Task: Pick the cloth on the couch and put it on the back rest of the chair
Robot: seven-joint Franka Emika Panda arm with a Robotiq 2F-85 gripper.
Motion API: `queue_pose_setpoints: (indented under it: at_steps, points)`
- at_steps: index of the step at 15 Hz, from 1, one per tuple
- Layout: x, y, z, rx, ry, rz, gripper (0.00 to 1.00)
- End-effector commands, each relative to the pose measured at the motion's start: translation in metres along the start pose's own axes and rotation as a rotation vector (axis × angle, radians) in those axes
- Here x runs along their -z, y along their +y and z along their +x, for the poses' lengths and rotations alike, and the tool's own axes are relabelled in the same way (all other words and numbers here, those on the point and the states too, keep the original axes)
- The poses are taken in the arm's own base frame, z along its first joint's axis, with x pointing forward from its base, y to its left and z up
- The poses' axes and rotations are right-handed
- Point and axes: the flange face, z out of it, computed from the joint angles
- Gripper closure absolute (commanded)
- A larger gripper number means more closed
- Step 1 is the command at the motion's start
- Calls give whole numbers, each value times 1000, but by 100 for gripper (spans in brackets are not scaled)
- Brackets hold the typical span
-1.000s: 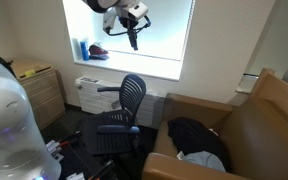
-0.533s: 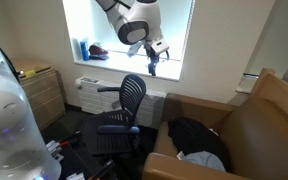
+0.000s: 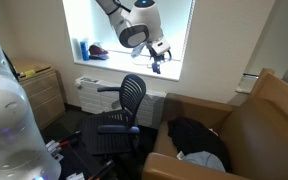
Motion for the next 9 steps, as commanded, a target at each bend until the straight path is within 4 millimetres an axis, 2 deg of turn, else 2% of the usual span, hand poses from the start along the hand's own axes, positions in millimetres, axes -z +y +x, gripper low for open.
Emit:
queue_pose_setpoints:
  at_steps: [1, 3, 6, 8, 9]
  points:
    - [-64, 11, 26, -134, 153, 45, 0]
    - [-98, 30, 46, -215, 232, 35, 0]
    - [-158, 70, 86, -317, 305, -56, 0]
    - [-180, 89, 106, -375, 346, -135, 0]
    - [-183, 96, 109, -411, 332, -192, 0]
